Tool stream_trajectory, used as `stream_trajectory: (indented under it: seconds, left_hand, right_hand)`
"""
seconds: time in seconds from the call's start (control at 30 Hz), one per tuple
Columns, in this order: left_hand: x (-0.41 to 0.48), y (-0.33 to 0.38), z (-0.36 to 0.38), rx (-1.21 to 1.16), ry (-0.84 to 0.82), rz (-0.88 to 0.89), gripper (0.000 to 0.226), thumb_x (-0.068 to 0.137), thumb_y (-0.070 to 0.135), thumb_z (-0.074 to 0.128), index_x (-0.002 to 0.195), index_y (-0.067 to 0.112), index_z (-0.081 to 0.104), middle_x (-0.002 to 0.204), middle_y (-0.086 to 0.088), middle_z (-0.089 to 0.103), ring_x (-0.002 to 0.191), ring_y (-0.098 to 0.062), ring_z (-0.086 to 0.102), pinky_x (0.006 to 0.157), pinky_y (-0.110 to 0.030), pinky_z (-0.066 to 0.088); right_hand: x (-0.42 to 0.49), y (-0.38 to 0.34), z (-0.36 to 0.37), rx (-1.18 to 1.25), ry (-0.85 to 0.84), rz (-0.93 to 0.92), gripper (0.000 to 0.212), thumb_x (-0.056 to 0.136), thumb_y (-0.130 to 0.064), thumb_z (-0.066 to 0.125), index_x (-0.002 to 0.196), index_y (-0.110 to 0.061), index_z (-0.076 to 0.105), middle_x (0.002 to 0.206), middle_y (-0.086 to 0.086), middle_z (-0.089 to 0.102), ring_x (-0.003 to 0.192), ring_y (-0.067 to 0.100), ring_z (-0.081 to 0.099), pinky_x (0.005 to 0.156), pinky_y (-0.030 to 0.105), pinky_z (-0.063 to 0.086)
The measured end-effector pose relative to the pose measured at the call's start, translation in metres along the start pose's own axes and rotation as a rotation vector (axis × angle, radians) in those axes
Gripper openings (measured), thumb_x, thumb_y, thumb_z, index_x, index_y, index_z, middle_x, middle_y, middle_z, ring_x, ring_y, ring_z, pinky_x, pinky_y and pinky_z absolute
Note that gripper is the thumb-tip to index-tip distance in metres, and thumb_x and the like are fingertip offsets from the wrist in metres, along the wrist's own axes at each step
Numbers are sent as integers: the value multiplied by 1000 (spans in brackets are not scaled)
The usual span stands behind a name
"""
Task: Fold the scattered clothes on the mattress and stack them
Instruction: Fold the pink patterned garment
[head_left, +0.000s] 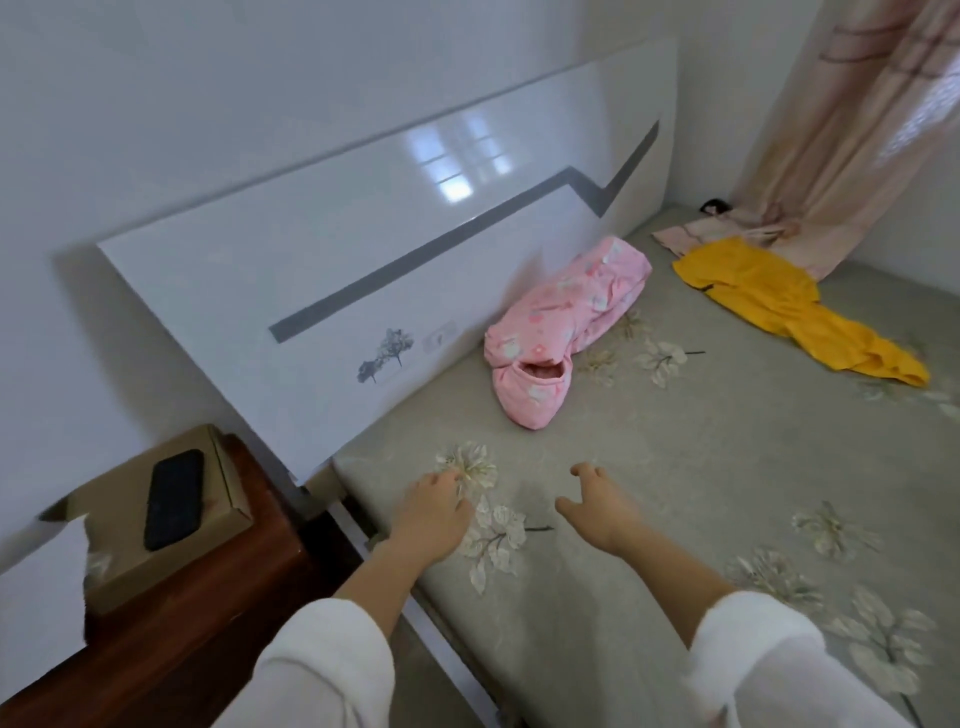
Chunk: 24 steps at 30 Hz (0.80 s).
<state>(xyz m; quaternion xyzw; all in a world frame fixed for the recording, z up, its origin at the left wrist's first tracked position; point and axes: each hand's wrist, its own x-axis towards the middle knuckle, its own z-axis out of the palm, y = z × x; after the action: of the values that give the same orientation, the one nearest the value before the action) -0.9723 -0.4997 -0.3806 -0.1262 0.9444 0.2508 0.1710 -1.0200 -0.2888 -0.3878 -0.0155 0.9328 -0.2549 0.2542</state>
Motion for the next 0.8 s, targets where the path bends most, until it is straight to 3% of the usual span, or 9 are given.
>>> stream_trajectory:
  seconds: [0.13,0.33,0.5,0.67,0.73,0.8]
  left_hand:
    - [69,0,-16,-13,-30,8,48,95,26,45,140,10,35,137,-14,47,124,-28,45,103,-36,35]
    - [190,3,-15,3,-147,101,66,95,23,48,151,15,13,152,-11,28,137,-26,30,111,-36,29]
    - [297,0,-13,145,-214,265,69,95,19,46,152,16,6,156,-10,18,142,-27,19,113,-33,20]
    - [380,-3,5,260,-223,422,84,92,15,48,150,20,-12,160,-9,1,146,-26,4,116,-35,13]
    - [403,-4,15,342,-186,524,90,90,14,49,149,22,-18,160,-5,-9,147,-23,-4,117,-36,11]
    - [422,-2,23,442,-166,610,90,91,10,47,147,29,-20,158,-3,-21,146,-22,-16,117,-36,7]
  right_hand:
    - [59,-21,-5,27,0,57,62,95,-35,52,147,-11,27,148,10,34,129,26,44,103,34,39]
    - [147,-26,-12,107,15,225,61,96,-33,50,147,-11,25,148,9,33,128,24,45,101,31,39]
    - [221,-24,-5,75,20,393,62,96,-36,49,148,-15,24,150,7,32,131,25,42,105,34,39]
    - [287,-27,7,68,33,393,70,94,-34,51,152,-22,13,150,5,28,132,25,41,104,38,41]
    - [310,-30,10,42,41,358,76,94,-28,51,153,-27,3,158,3,13,141,25,27,110,39,34]
    - [329,-32,12,-80,50,318,81,94,-18,49,152,-30,-7,161,1,-9,148,22,-1,118,41,15]
